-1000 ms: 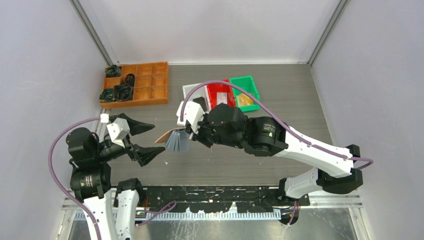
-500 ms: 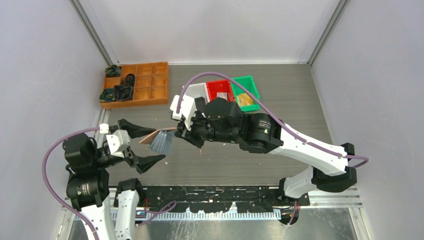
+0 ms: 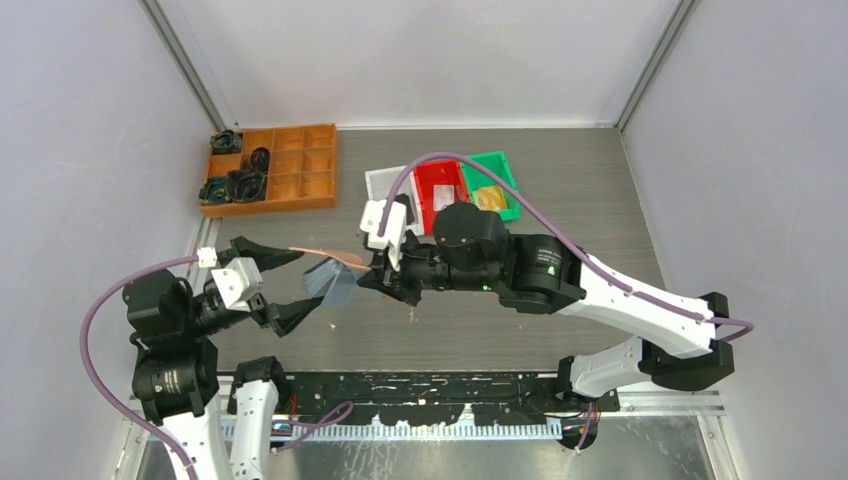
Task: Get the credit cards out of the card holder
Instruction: Remove the credit card from the card holder.
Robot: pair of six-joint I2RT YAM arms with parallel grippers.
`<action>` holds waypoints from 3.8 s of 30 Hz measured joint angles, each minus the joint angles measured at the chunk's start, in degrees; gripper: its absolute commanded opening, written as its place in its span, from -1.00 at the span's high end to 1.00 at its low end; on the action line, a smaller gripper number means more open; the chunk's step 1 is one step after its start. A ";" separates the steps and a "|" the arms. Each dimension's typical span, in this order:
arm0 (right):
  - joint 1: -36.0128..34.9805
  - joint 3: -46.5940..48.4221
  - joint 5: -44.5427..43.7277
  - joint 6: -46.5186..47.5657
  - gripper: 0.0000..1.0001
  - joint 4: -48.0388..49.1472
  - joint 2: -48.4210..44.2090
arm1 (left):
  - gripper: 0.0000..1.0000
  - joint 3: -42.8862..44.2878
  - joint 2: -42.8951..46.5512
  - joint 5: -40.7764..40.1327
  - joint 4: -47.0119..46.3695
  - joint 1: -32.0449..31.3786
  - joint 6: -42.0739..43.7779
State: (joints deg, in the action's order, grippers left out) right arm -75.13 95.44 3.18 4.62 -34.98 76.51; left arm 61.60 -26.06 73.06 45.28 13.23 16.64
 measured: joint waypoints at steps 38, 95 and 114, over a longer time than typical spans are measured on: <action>-0.13 -2.01 11.08 0.83 0.99 1.14 -2.21 | -0.99 0.20 0.13 1.60 -10.97 -0.22 -17.33; 0.09 -11.04 -2.54 -7.17 -0.91 17.42 -4.31 | 1.00 2.19 0.35 0.26 -4.11 -1.53 -12.59; 18.99 -24.30 3.74 -28.17 -0.99 30.60 0.57 | 1.00 16.11 -34.58 -18.67 42.86 -2.23 24.74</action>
State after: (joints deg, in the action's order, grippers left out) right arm -56.14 71.13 6.92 -23.55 -4.38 77.08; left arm 77.71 -60.64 54.39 88.14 11.00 41.39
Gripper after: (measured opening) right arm 0.994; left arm 0.302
